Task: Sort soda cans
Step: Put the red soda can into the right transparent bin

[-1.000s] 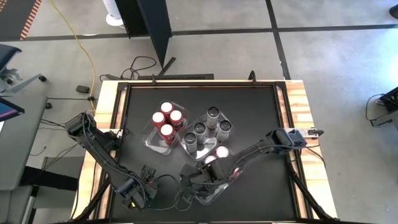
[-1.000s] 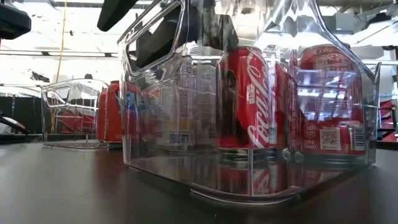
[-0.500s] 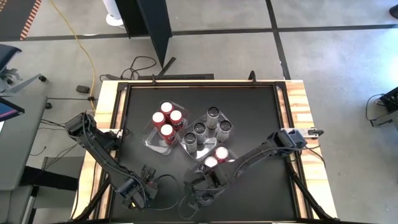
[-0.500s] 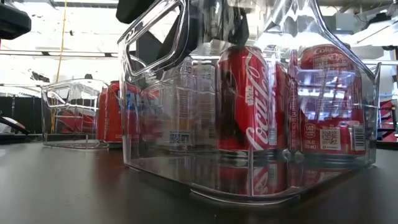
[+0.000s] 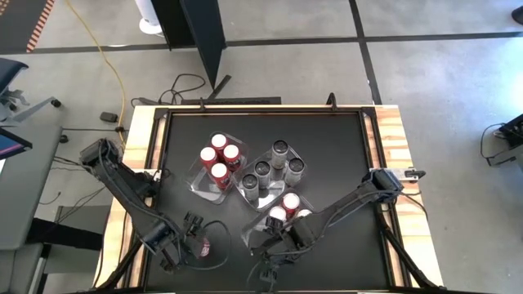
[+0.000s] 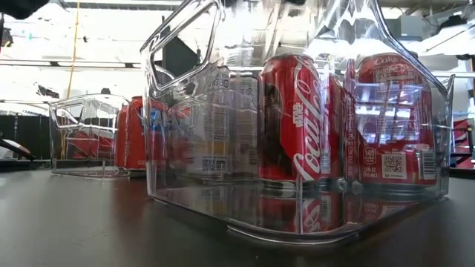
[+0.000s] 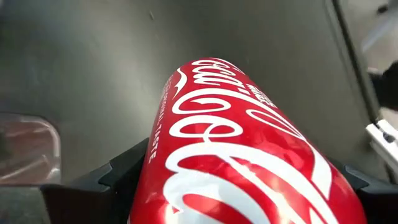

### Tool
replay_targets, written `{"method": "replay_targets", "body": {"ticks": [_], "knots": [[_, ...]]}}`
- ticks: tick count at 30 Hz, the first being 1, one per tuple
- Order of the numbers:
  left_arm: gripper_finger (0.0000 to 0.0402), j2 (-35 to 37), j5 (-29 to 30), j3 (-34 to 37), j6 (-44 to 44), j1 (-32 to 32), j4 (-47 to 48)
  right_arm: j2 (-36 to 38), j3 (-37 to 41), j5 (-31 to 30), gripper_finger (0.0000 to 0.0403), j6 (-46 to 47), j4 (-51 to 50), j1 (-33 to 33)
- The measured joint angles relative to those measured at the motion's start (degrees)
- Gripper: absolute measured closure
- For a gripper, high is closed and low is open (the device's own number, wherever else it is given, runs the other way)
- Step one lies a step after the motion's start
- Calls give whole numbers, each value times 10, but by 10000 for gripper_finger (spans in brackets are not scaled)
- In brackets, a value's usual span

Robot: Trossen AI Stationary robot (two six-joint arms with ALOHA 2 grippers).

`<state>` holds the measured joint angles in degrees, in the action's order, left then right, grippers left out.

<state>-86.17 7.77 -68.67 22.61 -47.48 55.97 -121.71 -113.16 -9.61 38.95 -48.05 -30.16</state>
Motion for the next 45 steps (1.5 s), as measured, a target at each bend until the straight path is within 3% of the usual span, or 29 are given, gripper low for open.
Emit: {"method": "replay_targets", "body": {"ticks": [10, 21, 28, 37, 45], "knots": [[101, 16, 21, -98, -9, 68, 13, 46, 0, -34, 168, -11, -48, -33], [101, 1, -19, -184, -9, 189, 4, 87, 0, -151, 168, 19, -158, -110], [101, -101, -78, -275, -39, 229, 12, 87, 0, -200, 168, 29, -213, -157], [101, -260, -92, -472, -103, 258, 127, 87, 0, -217, 168, 51, -224, -205], [101, -344, -120, -577, -133, 282, 158, 87, 0, -250, 168, 80, -225, -243]]}}
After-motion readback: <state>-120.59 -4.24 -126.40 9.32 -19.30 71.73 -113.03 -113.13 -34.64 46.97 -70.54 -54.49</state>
